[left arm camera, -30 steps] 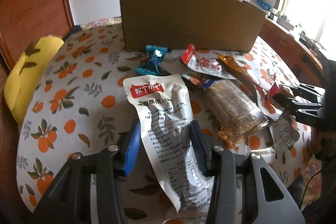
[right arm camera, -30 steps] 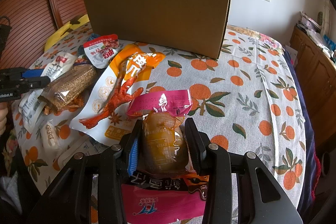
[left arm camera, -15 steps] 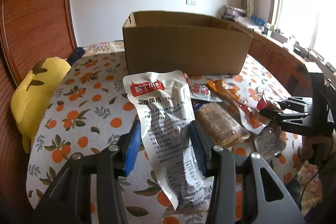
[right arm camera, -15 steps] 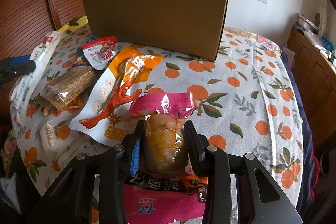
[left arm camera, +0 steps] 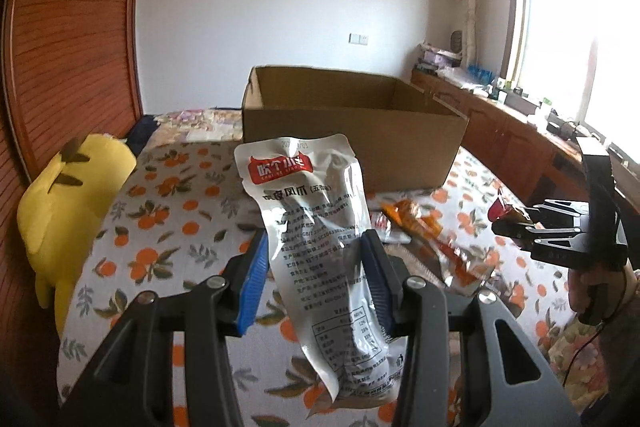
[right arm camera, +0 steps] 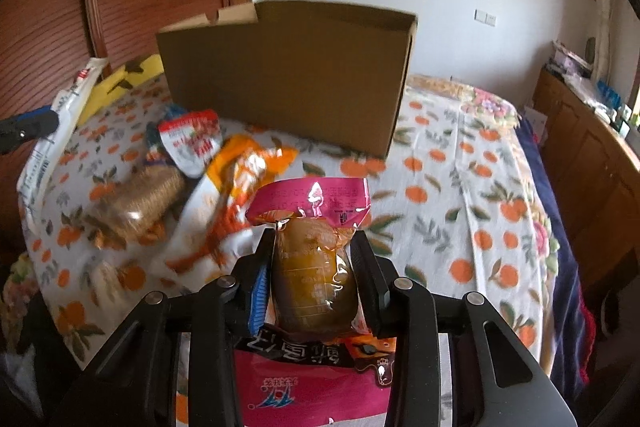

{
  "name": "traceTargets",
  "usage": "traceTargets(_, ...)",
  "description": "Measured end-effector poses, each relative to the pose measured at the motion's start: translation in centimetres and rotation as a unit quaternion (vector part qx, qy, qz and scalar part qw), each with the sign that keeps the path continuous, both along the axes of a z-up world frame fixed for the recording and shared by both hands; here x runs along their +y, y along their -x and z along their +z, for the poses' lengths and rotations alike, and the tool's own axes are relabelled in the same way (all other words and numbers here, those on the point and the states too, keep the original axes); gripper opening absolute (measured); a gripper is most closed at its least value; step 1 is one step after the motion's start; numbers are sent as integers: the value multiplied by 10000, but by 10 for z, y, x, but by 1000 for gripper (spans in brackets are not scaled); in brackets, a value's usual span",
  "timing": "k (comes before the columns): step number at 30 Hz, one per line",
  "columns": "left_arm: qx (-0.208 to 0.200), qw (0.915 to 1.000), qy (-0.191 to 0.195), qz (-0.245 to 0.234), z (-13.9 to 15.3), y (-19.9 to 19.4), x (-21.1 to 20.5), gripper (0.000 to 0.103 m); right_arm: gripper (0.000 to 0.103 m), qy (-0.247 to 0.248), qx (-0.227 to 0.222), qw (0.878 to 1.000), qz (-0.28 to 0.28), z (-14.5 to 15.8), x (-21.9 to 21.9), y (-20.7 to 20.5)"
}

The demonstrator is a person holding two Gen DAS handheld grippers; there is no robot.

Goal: Organize snacks
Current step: 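Lift the white pouch with the left tool while the right tool carries the bread toward the box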

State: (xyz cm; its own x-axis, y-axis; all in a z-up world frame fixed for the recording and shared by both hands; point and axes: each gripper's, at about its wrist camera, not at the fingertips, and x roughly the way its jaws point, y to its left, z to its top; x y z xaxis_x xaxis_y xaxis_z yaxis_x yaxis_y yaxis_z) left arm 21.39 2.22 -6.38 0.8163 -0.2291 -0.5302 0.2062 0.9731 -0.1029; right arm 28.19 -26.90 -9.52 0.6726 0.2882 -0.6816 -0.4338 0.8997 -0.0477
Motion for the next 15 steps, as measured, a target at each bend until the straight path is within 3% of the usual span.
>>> traceTargets(8, -402, 9989, -20, -221, 37, -29, -3, 45, 37, -43, -405, 9990, 158, 45, 19, -13)
traceTargets(15, -694, 9967, 46, -416, 68, -79, -5, 45, 37, -60, -683, 9971, 328, 80, 44, -45)
